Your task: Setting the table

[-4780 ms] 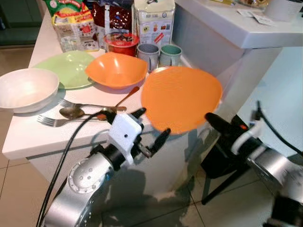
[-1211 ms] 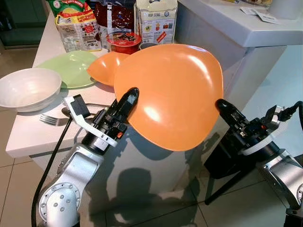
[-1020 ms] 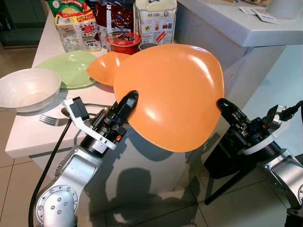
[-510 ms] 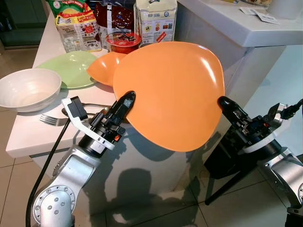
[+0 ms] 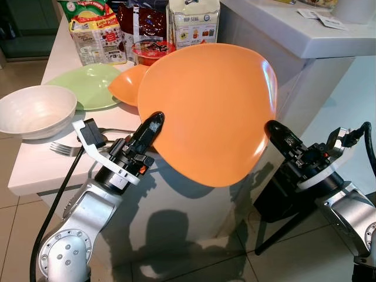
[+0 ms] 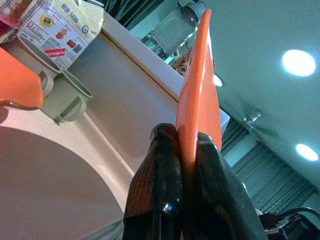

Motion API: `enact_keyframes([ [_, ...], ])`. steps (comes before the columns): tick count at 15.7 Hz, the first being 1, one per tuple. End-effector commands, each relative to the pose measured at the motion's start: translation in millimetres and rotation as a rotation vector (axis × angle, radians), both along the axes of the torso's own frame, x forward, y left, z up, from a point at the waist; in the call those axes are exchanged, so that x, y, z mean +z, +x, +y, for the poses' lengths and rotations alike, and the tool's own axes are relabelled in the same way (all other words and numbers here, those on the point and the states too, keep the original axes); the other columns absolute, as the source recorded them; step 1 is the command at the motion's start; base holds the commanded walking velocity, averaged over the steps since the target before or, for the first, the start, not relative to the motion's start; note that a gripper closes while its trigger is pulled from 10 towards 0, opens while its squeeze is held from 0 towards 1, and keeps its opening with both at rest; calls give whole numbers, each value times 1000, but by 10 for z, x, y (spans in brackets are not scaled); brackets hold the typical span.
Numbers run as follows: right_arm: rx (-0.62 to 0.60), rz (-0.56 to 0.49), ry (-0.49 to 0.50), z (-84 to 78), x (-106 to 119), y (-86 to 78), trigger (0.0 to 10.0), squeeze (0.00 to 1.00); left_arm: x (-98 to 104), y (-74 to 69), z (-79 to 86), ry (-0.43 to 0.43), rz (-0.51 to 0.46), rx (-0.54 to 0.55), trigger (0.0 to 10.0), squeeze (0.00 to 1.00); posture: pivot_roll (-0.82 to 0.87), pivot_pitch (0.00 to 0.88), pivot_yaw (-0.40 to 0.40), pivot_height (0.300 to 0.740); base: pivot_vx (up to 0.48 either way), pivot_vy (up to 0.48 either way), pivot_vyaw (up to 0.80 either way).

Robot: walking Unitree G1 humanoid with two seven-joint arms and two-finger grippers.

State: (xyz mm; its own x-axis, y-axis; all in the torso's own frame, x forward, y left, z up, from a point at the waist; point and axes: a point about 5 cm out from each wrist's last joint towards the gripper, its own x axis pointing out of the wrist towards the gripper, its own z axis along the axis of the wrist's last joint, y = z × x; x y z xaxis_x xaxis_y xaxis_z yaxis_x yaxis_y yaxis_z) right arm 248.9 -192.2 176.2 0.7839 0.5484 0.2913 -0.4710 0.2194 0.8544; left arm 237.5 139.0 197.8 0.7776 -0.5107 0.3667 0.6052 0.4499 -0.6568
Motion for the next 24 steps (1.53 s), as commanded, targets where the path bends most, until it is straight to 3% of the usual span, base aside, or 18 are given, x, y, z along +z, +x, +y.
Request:
enact_keyframes([
  [1, -7, -23, -3, -26, 48, 21, 10000, 1000, 63, 16, -29, -16, -36, -16, 0, 0, -37, 0, -39, 740, 0, 0, 0],
  [4, -41, -34, 3, -118, 51, 3, 10000, 1000, 104, 74, 62, -56, -44, 47, 0, 0, -38, 0, -37, 740, 0, 0, 0],
  [7, -117, -17, -16, -292, 17, -18, 10000, 1000, 136, 49, 92, -76, -56, 34, 0, 0, -38, 0, -35, 740, 0, 0, 0],
  [9, -121, -31, -41, -343, 40, -77, 10000, 1000, 130, 4, 79, -44, -56, 21, 0, 0, -38, 0, -35, 740, 0, 0, 0],
  [11, -111, -100, -150, -259, 209, -78, 10000, 1000, 170, 18, 87, 36, -76, 60, 0, 0, -35, 0, -39, 740, 0, 0, 0],
  [12, -134, -160, -275, -144, 338, -12, 10000, 882, 212, 93, 124, 130, -102, 177, 0, 0, -35, 0, -38, 740, 0, 0, 0],
  [13, -143, -229, -364, 6, 466, 55, 10000, 0, 259, 170, 184, 202, -118, 311, 9451, 0, -37, 0, -37, 740, 0, 0, 0],
  [15, -195, -251, -474, 138, 520, 146, 10000, 0, 247, 217, 231, 327, -97, 380, 10000, 0, -29, 0, -45, 740, 0, 0, 0],
  [17, -246, -265, -662, 239, 511, 188, 10000, 0, 259, 222, 218, 604, -153, 468, 10000, 0, -15, 0, -55, 740, 0, 0, 0],
  [19, -283, -316, -718, 315, 545, 205, 10000, 0, 300, 265, 179, 710, -200, 553, 10000, 0, -10, 0, -55, 740, 0, 0, 0],
  [22, -305, -342, -682, 391, 601, 188, 10000, 0, 427, 291, 126, 637, -224, 571, 10000, 0, -10, 0, -50, 740, 0, 0, 0],
  [24, -303, -346, -682, 392, 566, 167, 10000, 0, 495, 252, 73, 486, -232, 530, 10000, 0, -12, 0, -48, 740, 0, 0, 0],
])
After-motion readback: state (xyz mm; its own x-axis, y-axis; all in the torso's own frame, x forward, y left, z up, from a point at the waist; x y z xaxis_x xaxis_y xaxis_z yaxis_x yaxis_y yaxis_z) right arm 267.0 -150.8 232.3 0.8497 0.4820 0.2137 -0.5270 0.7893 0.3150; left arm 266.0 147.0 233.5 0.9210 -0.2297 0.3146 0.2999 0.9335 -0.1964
